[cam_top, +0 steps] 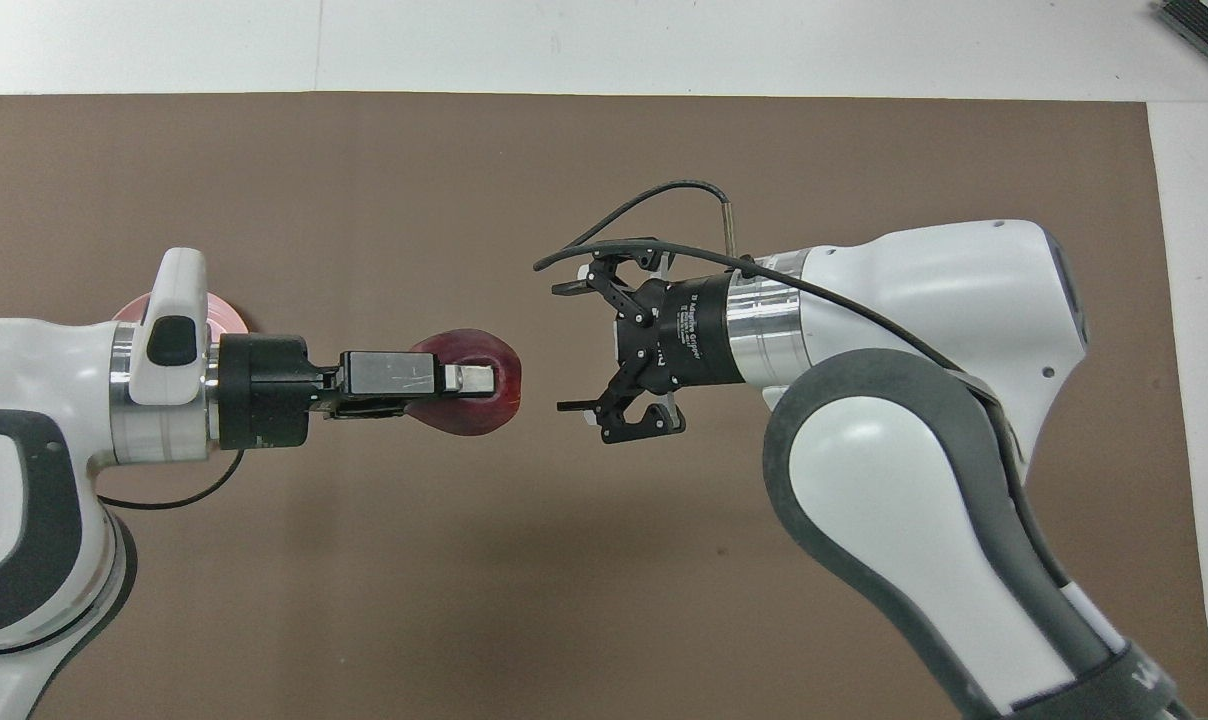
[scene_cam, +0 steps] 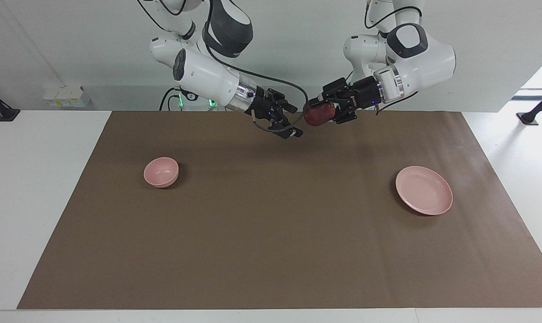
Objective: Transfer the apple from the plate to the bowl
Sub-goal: 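Carry the apple toward the right gripper while the right gripper approaches it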
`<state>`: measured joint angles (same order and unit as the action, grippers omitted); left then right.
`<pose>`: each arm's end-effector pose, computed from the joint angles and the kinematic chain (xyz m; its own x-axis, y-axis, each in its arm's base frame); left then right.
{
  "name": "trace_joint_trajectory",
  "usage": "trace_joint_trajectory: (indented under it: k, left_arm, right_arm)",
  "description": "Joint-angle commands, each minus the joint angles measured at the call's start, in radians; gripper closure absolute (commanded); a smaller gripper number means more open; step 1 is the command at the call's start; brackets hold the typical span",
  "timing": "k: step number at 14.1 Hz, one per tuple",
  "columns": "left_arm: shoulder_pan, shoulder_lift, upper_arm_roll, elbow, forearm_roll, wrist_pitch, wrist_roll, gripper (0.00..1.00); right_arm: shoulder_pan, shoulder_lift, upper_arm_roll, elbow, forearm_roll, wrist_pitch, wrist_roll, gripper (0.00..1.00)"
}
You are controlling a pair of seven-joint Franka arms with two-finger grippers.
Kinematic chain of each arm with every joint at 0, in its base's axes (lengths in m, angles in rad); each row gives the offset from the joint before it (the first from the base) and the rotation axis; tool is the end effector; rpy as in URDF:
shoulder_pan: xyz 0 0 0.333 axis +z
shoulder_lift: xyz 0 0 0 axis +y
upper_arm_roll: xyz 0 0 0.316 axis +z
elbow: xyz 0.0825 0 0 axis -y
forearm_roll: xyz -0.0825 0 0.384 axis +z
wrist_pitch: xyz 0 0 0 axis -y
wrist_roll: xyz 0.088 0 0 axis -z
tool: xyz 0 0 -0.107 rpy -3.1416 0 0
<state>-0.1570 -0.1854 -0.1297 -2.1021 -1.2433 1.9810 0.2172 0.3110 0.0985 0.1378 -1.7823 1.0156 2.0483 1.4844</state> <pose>0.4824 -0.2085 0.5430 0.9997 0.0194 0.0119 -0.0023 -0.4339 0.9010 0.5366 0.3064 0.5357 0.0768 -0.5709 -0.8174 -0.9950 -0.0967 -0.0260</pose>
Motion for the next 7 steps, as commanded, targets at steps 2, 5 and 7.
trace_joint_trajectory:
  k: [2,5,7]
  left_arm:
    - [-0.036,-0.028,0.012,-0.029,-0.024,0.042,-0.004,1.0]
    - [-0.062,-0.029,0.012,-0.03,-0.024,0.068,-0.007,1.0]
    - [-0.064,-0.029,0.012,-0.03,-0.024,0.07,-0.007,1.0]
  right_arm:
    - [-0.003,-0.019,0.008,-0.011,0.035,-0.013,0.016,0.0]
    - [0.017,-0.02,0.014,-0.011,0.05,0.006,0.025,0.0]
    - [0.023,-0.02,0.014,-0.009,0.054,0.013,0.031,0.0]
